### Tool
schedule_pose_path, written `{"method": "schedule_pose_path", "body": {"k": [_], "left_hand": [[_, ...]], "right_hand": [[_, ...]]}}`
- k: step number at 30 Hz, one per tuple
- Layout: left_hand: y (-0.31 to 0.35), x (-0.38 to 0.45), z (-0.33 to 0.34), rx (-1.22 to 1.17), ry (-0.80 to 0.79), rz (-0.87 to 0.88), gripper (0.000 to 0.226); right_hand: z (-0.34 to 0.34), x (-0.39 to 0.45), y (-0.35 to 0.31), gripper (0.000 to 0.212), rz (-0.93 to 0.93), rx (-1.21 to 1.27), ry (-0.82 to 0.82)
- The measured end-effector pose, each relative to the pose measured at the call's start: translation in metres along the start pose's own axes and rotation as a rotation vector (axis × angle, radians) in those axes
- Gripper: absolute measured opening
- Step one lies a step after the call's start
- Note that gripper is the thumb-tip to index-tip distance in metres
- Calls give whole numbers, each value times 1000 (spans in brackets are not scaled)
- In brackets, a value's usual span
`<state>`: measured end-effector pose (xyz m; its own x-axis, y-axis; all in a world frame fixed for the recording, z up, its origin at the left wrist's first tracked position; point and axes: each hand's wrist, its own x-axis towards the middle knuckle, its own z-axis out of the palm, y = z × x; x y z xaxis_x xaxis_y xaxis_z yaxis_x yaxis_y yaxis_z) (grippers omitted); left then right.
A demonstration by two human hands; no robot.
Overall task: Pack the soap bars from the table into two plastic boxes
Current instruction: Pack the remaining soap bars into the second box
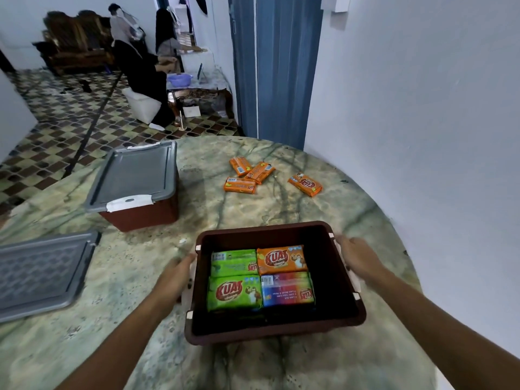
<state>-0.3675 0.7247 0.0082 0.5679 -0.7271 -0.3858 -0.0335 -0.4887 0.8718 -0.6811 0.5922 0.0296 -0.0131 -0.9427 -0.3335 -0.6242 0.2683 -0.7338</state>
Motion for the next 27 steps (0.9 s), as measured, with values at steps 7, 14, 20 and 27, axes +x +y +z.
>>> {"method": "schedule_pose_path", "body": {"k": [7,14,20,27], "left_hand": [[22,-13,33,-411,-56,-168,42],[43,58,52,-388,-65,-192,68],[40,135,80,-302,-120,-279,82],[111,140,81,235,135,46,13]], "right_hand": [[16,30,11,55,149,335,-59],[-8,87,-22,57,99,304,-9],[-19,152,-31,62,121,299,-44],[-43,197,-56,34,-154,-164,-25]]}}
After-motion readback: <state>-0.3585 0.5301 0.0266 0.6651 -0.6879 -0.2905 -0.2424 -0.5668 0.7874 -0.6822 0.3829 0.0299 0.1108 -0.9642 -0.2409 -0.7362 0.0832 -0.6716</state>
